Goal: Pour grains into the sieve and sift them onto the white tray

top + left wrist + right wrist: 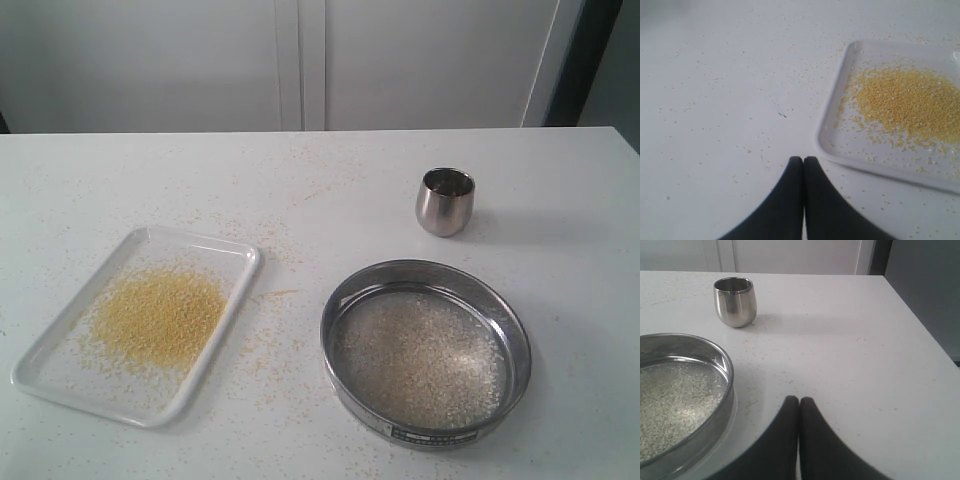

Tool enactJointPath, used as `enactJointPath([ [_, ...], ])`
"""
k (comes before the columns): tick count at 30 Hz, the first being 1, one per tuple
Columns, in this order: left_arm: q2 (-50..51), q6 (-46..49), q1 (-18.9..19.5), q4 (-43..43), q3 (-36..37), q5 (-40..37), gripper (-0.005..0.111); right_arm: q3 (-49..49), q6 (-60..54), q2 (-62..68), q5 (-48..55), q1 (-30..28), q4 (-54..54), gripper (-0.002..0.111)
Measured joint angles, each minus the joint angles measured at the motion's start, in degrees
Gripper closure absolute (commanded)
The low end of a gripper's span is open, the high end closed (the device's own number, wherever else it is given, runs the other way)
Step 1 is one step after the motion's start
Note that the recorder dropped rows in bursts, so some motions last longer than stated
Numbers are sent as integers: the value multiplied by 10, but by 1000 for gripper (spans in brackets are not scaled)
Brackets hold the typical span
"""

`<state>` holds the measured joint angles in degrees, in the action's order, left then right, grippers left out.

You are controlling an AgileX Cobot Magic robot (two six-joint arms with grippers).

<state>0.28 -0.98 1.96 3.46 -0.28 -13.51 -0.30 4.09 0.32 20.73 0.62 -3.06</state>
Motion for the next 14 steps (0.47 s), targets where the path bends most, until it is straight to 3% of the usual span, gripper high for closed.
enactJointPath([
  [14,0,0,0,0,0,0,107,0,7,0,-1,0,0,108],
])
